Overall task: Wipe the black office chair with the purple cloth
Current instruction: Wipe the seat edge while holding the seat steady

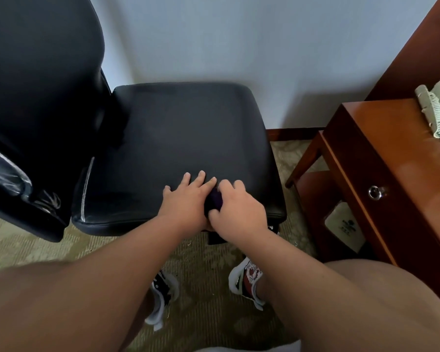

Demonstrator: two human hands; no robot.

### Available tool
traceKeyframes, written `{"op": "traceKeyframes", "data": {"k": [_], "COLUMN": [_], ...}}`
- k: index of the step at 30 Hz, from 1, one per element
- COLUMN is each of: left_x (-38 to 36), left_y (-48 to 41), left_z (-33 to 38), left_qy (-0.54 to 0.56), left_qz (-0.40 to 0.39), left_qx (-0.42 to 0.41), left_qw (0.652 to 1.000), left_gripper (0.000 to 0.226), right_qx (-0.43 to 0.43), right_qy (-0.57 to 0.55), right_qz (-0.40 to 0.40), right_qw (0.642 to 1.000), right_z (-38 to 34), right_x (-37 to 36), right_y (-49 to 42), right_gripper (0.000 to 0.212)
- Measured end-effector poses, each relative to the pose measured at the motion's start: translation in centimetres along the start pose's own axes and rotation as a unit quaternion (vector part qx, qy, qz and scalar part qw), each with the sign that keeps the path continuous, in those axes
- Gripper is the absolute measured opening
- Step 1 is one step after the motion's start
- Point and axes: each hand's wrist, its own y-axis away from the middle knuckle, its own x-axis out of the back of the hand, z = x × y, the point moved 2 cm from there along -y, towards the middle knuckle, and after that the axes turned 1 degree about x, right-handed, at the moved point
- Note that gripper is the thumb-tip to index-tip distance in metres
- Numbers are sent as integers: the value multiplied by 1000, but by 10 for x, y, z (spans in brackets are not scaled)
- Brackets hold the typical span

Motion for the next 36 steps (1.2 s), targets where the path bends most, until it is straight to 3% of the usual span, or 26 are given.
{"op": "traceKeyframes", "data": {"k": [3, 6, 10, 13, 17, 21, 24, 27, 29, 31, 33, 36], "left_x": [2, 2, 1, 2, 1, -2, -4, -3, -1, 0, 0, 1], "left_y": [-2, -3, -4, -4, -5, -5, -4, -2, -1, 0, 0, 1], "left_z": [4, 8, 13, 13, 11, 9, 7, 4, 3, 4, 5, 5], "left_qy": [2, -4, -2, -5, -17, -16, -10, -8, -10, -13, -13, -11], "left_qz": [-10, -14, -14, -23, -16, -5, 9, 5, -3, -5, -4, -4], "left_qx": [3, 10, 15, 17, 12, 9, 4, 3, 3, 4, 4, 5], "left_qw": [1000, 1000, 1000, 1000, 1000, 1000, 1000, 1000, 1000, 1000, 1000, 1000], "left_gripper": [113, 114, 114, 115, 116, 112, 104, 107, 112, 113, 113, 113], "right_qx": [-48, -157, -309, -347, -308, -156, -70, -48, -79, -168, -281, -393], "right_qy": [17, -16, -179, -247, -147, -72, -50, -58, -81, -137, -217, -318], "right_qz": [18, 15, 10, 21, 79, 59, 52, 49, 71, 117, 155, 143], "right_qw": [999, 987, 934, 905, 937, 983, 995, 996, 991, 969, 922, 851], "right_z": [23, 68, 123, 127, 88, 32, 11, 20, 37, 62, 89, 114], "right_x": [16, 30, 42, 39, 31, 12, -1, 2, 10, 15, 18, 18], "right_y": [1, -3, -7, -10, -4, 6, 12, 13, 12, 11, 12, 12], "right_gripper": [27, 28, 28, 28, 29, 28, 29, 27, 24, 21, 20, 20]}}
